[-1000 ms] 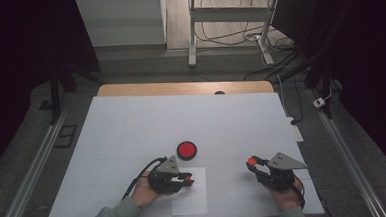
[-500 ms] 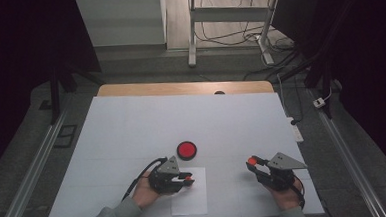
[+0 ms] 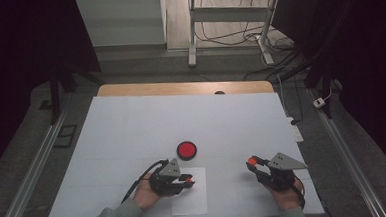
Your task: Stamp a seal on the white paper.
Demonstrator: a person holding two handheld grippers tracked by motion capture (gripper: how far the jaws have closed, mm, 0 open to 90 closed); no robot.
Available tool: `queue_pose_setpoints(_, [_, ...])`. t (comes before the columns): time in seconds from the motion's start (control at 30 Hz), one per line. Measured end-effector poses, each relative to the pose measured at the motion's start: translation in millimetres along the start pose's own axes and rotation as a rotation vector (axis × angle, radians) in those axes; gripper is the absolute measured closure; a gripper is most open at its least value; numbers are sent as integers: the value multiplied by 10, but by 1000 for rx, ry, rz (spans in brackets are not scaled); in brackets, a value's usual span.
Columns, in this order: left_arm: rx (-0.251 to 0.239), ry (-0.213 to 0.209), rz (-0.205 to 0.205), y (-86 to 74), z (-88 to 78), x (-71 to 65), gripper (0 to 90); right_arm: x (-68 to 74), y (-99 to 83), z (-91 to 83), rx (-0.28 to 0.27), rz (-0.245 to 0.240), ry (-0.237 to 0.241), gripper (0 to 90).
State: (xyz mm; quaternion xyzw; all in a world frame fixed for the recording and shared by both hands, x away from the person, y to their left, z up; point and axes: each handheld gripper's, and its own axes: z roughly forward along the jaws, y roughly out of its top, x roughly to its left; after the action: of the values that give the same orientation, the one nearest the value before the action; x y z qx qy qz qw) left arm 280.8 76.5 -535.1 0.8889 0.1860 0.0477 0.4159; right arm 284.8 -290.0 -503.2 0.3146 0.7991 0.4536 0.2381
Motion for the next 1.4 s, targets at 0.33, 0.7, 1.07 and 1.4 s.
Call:
queue_pose_setpoints(0.33, [17,39,50,-2,-5,-61,729,-3,-3,-1,-4,3,1,640])
queue_pose_setpoints(0.7, [-10,40,33,-39,2,-64,732,-1,2,-3,-3,-1,0,640])
queue_pose_setpoints(1.07, [-6,44,32,-33,4,-71,732,-1,2,-4,-4,-2,1,640])
queue_pose_setpoints(1.4, [-4,44,36,-29,5,-70,732,0,4,1,-4,-4,2,640])
